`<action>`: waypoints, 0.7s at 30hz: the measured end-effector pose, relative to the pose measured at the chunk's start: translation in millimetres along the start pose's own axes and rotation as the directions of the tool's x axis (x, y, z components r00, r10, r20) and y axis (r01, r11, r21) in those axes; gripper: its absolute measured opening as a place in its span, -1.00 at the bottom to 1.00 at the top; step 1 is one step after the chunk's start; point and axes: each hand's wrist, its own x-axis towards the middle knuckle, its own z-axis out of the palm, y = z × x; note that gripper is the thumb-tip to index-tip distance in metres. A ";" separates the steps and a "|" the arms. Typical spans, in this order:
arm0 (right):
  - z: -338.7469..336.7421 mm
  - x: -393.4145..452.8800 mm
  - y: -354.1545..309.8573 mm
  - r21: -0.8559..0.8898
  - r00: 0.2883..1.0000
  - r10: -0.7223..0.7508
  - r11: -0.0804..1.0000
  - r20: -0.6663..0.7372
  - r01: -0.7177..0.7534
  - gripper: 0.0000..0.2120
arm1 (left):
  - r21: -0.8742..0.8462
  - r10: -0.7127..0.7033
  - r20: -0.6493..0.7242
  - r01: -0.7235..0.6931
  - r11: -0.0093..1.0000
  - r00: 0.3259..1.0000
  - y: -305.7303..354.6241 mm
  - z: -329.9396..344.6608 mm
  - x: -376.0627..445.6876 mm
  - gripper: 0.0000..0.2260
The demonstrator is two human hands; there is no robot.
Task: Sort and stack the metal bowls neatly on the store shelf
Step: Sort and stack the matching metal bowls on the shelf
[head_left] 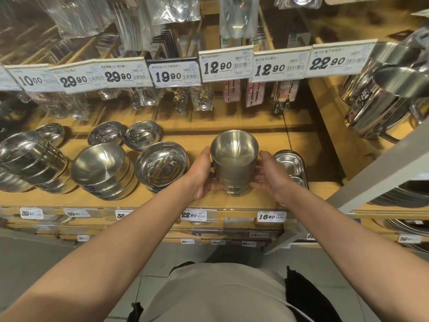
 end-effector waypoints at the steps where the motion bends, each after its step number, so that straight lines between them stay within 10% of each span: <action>1: 0.2 0.0 -1.2 -0.006 1.000 -0.004 1.000 0.005 0.004 -0.73 | -0.004 -0.004 0.001 0.004 1.000 1.000 0.0 0.0 -0.9 -0.49; 21: 1.2 -3.2 -2.8 -0.018 1.000 -0.005 1.000 0.002 0.005 -0.79 | -0.021 -0.012 -0.034 0.011 1.000 0.999 4.7 3.2 0.5 -0.56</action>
